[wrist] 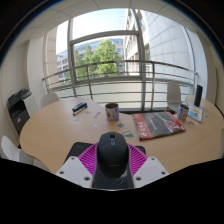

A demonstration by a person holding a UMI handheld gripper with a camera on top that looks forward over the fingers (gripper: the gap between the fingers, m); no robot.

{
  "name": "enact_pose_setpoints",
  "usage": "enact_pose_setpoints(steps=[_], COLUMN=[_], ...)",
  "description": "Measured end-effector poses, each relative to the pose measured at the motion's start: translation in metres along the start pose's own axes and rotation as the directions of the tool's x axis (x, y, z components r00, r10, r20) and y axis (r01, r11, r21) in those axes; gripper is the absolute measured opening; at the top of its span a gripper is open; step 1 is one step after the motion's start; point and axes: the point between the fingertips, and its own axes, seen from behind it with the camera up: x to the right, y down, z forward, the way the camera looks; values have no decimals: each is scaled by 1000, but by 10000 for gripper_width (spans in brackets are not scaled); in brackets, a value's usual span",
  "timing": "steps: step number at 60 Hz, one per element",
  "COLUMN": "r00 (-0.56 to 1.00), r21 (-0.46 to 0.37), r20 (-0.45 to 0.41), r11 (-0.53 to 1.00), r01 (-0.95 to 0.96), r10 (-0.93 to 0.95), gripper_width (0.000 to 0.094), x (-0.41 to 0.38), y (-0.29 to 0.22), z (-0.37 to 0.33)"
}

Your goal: Arrange mouse

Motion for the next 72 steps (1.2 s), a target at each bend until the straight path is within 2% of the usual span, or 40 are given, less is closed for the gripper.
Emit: enact_pose_setpoints(steps=[1,5,9,16,18,21,24,28,33,49,60,72], r00=[1000,1000,1000,998,997,996,994,990,989,980,974,972], r21=[-31,-103,-155,-182,-176,-169,-150,-137,-116,-10,17,6], r20=[2,8,-24,-48,-61,-74,-85,-114,-129,-181,-210,-224], r11=[1000,995,988,983,984,985,987,988,991,997,996,998], r01=[0,-11,-2,21,30,39,53,67,60,83,91,69], r10=[0,12,-2,-30,-41,-53,-66,-82,-75,-83,-86,-66], gripper_width=[392,405,446,550,637,848,819,854,842,844,845,841], x=[0,-16,-19,-23,-23,-23,-24,-25,-32,-70,-95,-108], y=[-3,35,69,84,80,69,59,42,26,-17,-10,17], z=[-1,22,39,43,40,34,23,4,-27,-164,-250,-307])
